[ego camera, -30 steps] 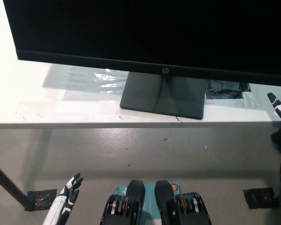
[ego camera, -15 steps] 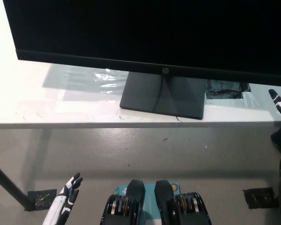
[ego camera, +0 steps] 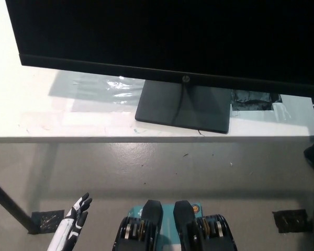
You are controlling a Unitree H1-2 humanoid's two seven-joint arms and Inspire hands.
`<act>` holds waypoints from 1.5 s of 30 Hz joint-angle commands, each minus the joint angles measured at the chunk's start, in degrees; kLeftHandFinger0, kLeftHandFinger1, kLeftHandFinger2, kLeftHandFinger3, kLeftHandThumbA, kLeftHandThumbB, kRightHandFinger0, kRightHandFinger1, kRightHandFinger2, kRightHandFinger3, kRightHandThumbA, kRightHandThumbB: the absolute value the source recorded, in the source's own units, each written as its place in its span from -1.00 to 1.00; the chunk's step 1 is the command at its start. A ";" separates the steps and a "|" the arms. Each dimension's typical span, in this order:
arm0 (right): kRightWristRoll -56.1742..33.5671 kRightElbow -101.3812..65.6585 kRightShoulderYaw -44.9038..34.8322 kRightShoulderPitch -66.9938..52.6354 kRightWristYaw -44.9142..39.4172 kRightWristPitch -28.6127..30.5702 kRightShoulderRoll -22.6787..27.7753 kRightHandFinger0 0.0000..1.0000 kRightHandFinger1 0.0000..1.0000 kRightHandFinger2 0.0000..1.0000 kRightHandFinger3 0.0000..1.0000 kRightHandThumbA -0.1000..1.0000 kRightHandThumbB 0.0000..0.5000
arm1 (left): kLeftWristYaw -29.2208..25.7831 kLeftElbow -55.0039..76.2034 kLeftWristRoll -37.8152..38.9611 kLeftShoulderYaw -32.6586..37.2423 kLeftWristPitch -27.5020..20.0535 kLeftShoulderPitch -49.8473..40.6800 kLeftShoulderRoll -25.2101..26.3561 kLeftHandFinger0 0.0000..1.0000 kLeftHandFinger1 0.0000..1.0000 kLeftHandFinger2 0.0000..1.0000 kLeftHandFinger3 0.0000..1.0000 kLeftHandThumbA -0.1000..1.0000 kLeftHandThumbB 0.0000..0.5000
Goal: The monitor is being placed at the center of the desk and the robot uses its right hand to grab on the right side of the monitor and tilt the angle of the montior sideways.
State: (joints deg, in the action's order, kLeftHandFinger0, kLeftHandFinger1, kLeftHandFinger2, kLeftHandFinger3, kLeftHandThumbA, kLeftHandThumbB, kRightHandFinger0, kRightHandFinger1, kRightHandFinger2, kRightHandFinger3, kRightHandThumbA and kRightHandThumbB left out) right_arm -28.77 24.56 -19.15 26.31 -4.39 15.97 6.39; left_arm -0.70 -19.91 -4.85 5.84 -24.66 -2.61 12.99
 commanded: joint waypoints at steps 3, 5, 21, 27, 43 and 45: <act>2.88 -16.87 2.16 -5.01 -0.05 -0.53 -0.50 1.00 1.00 1.00 1.00 1.00 0.36 | -0.44 1.35 0.37 -0.34 -2.27 0.11 0.97 1.00 1.00 1.00 1.00 1.00 0.39; 3.08 -18.55 2.51 -5.98 0.09 -0.98 -0.73 1.00 1.00 1.00 1.00 1.00 0.38 | -0.47 1.41 0.39 -0.31 -2.27 0.10 0.98 1.00 1.00 1.00 1.00 1.00 0.39; 1.18 -15.28 2.31 -0.70 -0.45 -2.65 1.44 1.00 1.00 1.00 1.00 1.00 0.22 | -0.63 1.55 0.09 -0.33 -2.27 0.16 1.18 1.00 1.00 1.00 1.00 1.00 0.38; 1.04 -13.54 1.70 2.10 0.30 -3.70 2.50 1.00 1.00 1.00 1.00 1.00 0.22 | -0.37 1.56 0.36 -0.47 -2.27 0.11 1.07 1.00 1.00 1.00 1.00 1.00 0.41; -2.14 -3.43 -2.40 12.08 -0.06 -4.61 3.58 1.00 1.00 1.00 1.00 1.00 0.39 | -1.39 1.44 -0.60 -0.27 -2.27 -0.05 1.34 1.00 1.00 1.00 1.00 1.00 0.40; -1.74 -2.45 -2.59 13.16 0.10 -4.51 3.81 1.00 1.00 1.00 1.00 1.00 0.36 | -1.40 1.59 -0.63 -0.25 -2.27 -0.05 1.29 1.00 1.00 1.00 1.00 1.00 0.40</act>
State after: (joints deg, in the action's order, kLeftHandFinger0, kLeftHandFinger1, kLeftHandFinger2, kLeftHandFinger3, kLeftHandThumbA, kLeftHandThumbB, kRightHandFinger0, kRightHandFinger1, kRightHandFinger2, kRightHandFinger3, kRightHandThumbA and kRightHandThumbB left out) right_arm -29.28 24.02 -20.94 30.61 -2.71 8.15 6.92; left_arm -0.74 -19.87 -5.07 5.89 -24.66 -2.67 13.18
